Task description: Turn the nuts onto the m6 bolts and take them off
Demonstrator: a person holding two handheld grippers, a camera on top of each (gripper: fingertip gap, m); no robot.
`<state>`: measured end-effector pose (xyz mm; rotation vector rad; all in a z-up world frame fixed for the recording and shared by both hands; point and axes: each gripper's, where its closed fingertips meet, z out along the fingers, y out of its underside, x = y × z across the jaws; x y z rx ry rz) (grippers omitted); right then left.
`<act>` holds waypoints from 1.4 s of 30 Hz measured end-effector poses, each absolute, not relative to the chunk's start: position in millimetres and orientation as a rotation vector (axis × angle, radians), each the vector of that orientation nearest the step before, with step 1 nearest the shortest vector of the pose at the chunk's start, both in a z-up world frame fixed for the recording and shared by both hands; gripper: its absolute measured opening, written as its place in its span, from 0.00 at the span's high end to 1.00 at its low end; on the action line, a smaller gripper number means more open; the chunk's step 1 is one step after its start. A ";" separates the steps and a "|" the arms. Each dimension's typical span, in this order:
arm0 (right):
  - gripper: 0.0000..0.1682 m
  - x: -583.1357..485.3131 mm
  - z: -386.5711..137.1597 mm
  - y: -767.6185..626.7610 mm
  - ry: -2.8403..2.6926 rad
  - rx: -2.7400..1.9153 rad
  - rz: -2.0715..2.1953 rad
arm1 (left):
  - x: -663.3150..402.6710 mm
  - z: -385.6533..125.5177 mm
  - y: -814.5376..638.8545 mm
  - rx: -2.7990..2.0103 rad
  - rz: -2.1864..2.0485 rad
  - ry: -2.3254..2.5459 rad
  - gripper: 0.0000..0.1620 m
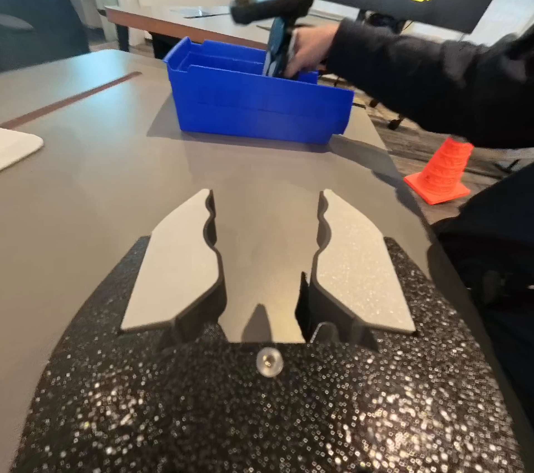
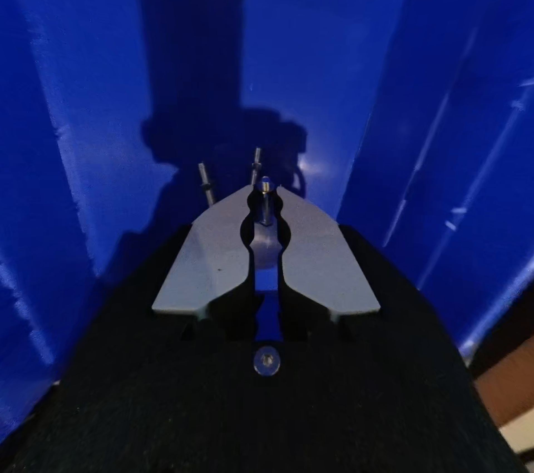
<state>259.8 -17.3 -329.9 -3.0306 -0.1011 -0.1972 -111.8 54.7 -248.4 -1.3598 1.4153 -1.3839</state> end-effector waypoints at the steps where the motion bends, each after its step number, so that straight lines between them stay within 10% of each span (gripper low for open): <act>1: 0.94 259.6 -332.7 -16.4 -0.082 -3.039 -0.161 | -112.1 -248.5 54.9 -1.368 -1.396 1.412 0.58; 17: 0.92 76.2 -137.2 29.2 -0.252 -1.997 -0.027 | -131.2 -209.5 68.0 -1.409 -1.358 1.244 0.58; 30: 0.96 -115.9 -221.6 70.6 -0.622 -1.786 0.418 | -367.0 -150.6 144.7 -1.796 -0.742 0.659 0.72; 42: 0.98 -119.3 -213.8 67.8 -0.573 -1.646 0.563 | -438.1 -296.6 247.9 -2.829 -0.400 0.644 0.80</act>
